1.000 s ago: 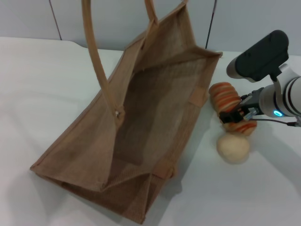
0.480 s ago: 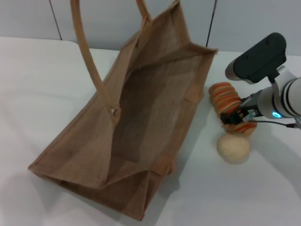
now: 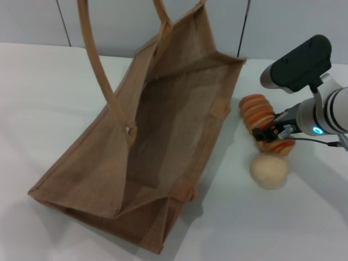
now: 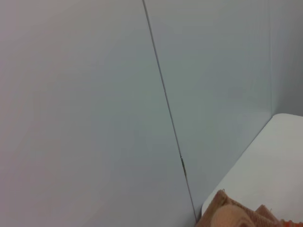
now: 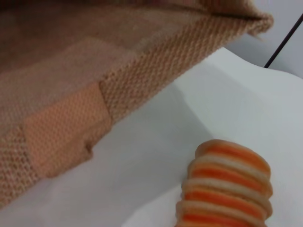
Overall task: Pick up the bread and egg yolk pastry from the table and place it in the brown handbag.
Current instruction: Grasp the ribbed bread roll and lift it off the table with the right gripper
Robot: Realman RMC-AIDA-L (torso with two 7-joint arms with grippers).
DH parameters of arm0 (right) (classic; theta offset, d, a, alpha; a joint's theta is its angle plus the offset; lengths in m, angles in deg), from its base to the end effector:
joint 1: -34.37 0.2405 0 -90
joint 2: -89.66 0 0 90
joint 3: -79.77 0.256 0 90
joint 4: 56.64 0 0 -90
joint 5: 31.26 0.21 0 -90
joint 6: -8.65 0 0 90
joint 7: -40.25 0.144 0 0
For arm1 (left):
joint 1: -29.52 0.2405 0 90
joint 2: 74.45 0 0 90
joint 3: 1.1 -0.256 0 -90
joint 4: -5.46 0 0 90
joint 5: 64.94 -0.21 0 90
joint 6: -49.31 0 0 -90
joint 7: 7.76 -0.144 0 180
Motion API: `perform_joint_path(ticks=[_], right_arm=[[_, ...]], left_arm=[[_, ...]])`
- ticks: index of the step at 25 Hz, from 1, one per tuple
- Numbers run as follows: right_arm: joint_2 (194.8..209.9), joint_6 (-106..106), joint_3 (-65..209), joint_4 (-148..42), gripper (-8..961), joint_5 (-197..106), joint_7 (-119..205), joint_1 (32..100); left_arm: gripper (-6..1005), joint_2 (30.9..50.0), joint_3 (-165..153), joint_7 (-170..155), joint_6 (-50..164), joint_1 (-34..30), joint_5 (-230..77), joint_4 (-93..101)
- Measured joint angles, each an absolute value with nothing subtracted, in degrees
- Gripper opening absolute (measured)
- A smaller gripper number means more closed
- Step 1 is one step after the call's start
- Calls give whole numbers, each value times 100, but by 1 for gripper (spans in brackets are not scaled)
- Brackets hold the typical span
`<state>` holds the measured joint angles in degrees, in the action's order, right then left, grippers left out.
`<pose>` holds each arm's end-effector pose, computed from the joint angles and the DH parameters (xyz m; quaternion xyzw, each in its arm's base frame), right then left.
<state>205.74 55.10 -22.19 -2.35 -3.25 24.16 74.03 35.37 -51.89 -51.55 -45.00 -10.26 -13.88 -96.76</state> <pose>0.2068 0.4089 -0.0641 -0.8850 0.2937 -0.1381 0.3339 -0.0799 0.3739 0.1838 -0.9237 -0.1354 -0.0708 0.3512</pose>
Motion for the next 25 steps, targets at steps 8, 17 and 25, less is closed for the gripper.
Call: perform_joint_path(ticks=[8, 17, 25], right_arm=[[20558, 5506, -2157, -236, 572, -358, 2448, 7449], [20559, 5484, -2053, -232, 495, -359, 2418, 7445], [20543, 5538, -1666, 88, 453, -639, 2403, 7351]], left_arm=[[122, 3541, -5187, -5161, -4488, -1003, -1388, -9658], [122, 3535, -5180, -5170, -4461, -942, -1388, -9624], [121, 3532, -5181, -5190, -4450, -908, -1393, -9595]])
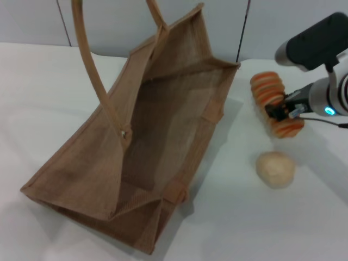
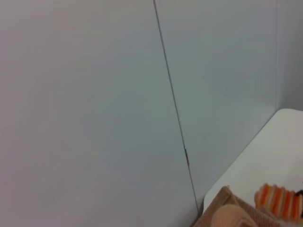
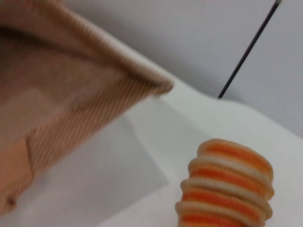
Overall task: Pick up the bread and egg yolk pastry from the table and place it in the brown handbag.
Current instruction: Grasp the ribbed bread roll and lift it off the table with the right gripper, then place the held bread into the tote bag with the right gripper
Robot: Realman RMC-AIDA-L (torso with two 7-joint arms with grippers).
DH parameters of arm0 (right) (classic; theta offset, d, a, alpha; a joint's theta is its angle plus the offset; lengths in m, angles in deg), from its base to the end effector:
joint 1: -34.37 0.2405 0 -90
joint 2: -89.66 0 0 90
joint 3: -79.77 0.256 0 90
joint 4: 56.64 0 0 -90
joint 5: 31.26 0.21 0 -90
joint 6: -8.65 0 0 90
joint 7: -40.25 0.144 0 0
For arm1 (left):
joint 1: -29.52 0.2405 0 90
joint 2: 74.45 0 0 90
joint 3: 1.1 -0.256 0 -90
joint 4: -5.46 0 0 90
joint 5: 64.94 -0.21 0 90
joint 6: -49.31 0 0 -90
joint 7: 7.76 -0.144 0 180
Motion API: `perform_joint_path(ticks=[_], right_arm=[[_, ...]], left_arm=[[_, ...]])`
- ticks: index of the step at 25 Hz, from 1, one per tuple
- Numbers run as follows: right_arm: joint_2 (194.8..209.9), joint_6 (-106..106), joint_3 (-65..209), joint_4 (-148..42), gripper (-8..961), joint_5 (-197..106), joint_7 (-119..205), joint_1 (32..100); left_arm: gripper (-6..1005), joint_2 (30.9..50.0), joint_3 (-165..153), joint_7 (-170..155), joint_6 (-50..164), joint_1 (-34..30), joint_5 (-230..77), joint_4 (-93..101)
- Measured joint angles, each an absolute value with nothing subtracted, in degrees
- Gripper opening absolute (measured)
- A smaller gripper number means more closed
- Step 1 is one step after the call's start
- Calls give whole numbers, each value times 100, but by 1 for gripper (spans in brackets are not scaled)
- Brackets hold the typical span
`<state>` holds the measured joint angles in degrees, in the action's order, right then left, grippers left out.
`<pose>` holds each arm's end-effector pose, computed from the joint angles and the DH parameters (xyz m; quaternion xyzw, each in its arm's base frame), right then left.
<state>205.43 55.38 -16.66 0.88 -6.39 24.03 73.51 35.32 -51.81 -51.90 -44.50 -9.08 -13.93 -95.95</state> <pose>0.1998 0.4244 -0.0383 -0.8731 0.2953 -0.1132 0.3712 -0.0897 0.3744 0.1837 -0.9216 -0.1474 -0.0680 0.3525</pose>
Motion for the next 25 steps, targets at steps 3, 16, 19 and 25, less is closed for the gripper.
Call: perform_joint_path(ticks=[3, 16, 19, 25], right_arm=[[20541, 5664, -1485, 462, 438, -728, 2363, 7229], [20589, 6843, -1592, 3109, 341, -662, 2337, 6395], [20587, 6995, -1843, 3457, 340, -663, 2469, 6310], [20591, 7171, -2289, 3819, 332, -663, 2670, 6255]], left_arm=[[121, 3532, -5181, -5225, -4446, -910, -1433, -9488], [121, 3536, -5181, -5328, -4349, -980, -1533, -9295], [121, 3532, -5181, -5329, -4339, -986, -1538, -9295], [121, 3532, -5181, -5329, -4270, -1062, -1546, -9297]])
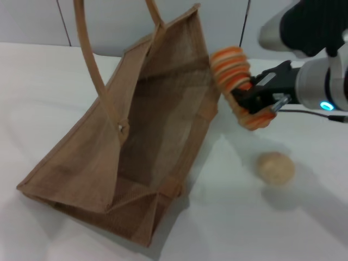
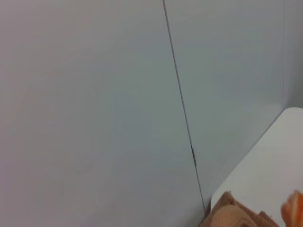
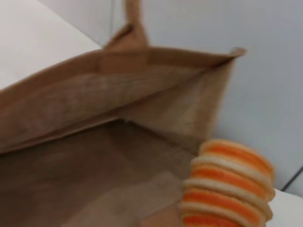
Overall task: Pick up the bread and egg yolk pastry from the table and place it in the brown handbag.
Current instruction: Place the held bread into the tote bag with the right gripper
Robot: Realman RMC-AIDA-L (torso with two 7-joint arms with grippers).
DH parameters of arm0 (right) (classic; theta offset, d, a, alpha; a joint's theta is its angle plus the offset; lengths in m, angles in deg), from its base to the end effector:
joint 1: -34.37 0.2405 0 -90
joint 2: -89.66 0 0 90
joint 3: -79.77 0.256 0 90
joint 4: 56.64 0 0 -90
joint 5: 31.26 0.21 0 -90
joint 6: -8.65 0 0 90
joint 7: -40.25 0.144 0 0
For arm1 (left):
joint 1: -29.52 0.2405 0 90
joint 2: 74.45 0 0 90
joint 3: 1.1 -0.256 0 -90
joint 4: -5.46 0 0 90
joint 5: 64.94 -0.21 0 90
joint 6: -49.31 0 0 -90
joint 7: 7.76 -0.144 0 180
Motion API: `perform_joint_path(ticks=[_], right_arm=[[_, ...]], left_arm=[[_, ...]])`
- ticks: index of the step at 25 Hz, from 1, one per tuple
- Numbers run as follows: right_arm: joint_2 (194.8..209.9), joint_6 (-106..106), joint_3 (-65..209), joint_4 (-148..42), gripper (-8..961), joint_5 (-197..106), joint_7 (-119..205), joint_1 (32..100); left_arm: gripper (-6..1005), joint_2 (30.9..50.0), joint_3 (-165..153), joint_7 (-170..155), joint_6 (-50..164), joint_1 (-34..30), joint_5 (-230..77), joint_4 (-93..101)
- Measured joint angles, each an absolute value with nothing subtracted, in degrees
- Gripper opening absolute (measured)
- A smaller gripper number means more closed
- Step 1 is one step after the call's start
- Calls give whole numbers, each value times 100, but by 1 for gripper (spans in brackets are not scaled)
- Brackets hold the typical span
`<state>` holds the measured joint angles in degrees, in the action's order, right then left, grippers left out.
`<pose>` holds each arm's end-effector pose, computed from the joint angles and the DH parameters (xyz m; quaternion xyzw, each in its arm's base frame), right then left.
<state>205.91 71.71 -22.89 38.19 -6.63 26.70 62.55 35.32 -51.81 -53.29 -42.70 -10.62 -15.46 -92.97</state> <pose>0.1060 0.3579 -0.0166 -0.9160 0.2114 -0.0428 0.3382 -0.0900 0.3856 0.1821 -0.9201 -0.1468 -0.0660 0.3571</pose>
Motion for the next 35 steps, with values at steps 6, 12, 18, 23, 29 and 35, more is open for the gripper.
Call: perform_joint_path(ticks=[6, 12, 18, 23, 29, 35], right_arm=[[20589, 7148, -2512, 3846, 317, -502, 2682, 6281], [20573, 6723, -2555, 3106, 307, -278, 2643, 6583], [20568, 6408, -2579, 2345, 302, -211, 2627, 6927], [20562, 6138, -2566, 1976, 291, 22, 2501, 7110], [20576, 5924, -2565, 1618, 292, 361, 2320, 7410], [20583, 5665, -2644, 1337, 285, 606, 2248, 7687]], left_arm=[[121, 3574, -5240, -5329, -4229, -1211, -1635, -9304], [121, 3674, -5299, -5329, -4246, -1404, -1636, -9299], [121, 3752, -5549, -5329, -4215, -1544, -1633, -9298], [121, 3840, -5595, -5329, -4213, -1589, -1623, -9299], [121, 3873, -5752, -5329, -4203, -1673, -1631, -9279], [121, 3900, -5976, -5332, -4111, -1800, -1616, -9083]])
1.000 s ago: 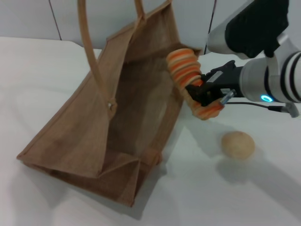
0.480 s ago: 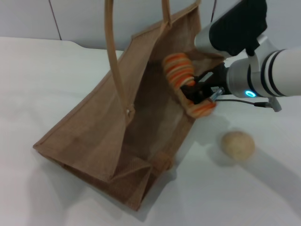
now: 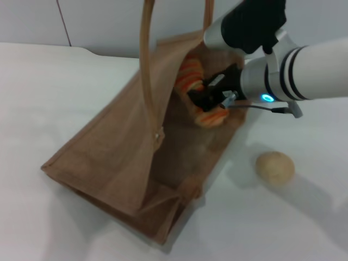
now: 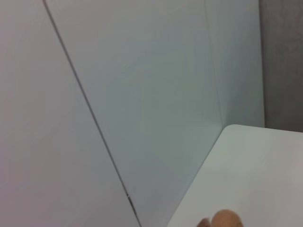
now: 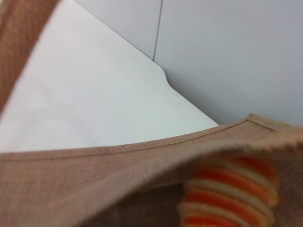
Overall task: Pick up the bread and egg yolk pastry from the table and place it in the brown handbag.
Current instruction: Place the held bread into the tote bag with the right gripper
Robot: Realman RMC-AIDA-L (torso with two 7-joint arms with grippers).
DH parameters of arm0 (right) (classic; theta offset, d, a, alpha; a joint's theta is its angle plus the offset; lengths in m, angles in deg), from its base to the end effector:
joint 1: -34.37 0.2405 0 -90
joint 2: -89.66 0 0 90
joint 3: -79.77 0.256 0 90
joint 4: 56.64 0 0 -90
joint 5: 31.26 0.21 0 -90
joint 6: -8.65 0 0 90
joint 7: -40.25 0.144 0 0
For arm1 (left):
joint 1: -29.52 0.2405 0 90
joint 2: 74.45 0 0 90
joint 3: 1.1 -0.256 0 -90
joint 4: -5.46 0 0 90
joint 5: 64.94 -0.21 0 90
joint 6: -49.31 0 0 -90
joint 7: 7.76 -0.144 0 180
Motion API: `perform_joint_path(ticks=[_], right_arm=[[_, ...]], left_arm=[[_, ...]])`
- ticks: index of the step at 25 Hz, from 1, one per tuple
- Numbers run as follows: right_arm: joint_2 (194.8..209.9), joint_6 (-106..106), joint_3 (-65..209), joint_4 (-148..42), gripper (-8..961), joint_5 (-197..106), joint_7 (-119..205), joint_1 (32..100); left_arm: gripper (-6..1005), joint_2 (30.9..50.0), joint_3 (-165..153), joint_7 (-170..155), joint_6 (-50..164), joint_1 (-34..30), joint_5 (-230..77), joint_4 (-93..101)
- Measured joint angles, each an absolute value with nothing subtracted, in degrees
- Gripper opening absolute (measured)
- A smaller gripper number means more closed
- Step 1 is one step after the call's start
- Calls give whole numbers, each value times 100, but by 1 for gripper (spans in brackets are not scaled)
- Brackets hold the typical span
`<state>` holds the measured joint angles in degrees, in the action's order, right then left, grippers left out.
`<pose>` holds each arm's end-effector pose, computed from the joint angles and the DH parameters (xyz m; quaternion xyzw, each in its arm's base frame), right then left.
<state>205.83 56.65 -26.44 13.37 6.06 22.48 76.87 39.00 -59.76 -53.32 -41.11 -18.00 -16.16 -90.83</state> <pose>0.0922 0.3970 -0.0746 -0.9383 0.2004 -0.0186 0.2813 -0.0296 0.3915 0.1294 -0.9508 -0.0747 -0.0686 0.2926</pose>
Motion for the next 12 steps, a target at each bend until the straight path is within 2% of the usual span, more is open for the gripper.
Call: perform_joint_path(ticks=[12], right_arm=[[20594, 4984, -2669, 157, 273, 1029, 2015, 8127]], left_arm=[[121, 3969, -6157, -5334, -4031, -1846, -1613, -9115]])
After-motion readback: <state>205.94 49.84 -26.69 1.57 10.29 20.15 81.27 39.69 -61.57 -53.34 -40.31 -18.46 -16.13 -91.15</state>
